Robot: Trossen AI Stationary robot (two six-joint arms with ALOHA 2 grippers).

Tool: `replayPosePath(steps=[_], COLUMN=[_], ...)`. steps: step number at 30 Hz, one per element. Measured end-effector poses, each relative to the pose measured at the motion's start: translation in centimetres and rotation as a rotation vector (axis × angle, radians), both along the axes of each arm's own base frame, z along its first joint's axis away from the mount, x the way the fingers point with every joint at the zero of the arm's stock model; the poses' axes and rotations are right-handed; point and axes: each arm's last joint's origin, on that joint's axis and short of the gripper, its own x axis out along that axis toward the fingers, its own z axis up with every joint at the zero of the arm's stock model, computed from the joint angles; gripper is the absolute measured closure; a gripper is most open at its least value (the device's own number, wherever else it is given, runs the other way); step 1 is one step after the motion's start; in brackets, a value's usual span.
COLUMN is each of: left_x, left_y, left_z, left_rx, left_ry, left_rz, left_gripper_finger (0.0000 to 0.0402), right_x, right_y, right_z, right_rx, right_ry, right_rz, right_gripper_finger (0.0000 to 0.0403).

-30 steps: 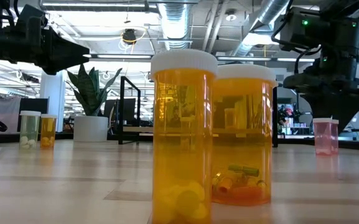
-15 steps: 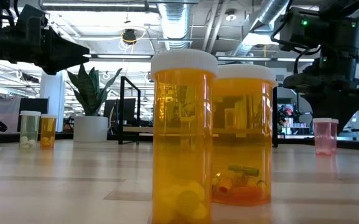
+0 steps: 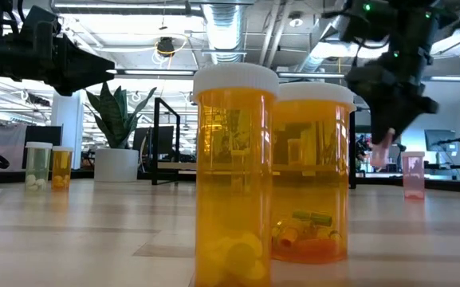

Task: Pick and place medicine bottles onto shelf by color
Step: Put the top right small pink pill bottle on the shelf

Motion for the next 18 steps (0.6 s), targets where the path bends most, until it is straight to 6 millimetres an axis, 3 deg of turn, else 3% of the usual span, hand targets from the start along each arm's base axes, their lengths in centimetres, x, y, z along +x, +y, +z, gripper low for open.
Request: replayPosePath(steps=[7, 18], left_x=[0.0, 0.0], left_y=[0.0, 0.0], left_z=[0.0, 0.0], left_rx=[0.0, 0.0], left_ry=[0.0, 0.0], left_rz=[0.0, 0.0], left_gripper_finger=[0.0152, 0.0152], right_x=[2.0, 8.1], right_y=[-0.3, -3.2], right_z=[1.3, 4.5], right_rx=[-0.091, -0.172], right_ry=[0.02, 0.095], right_rz=[0.111, 0.367], right_gripper_finger=[0.0284, 0.0284])
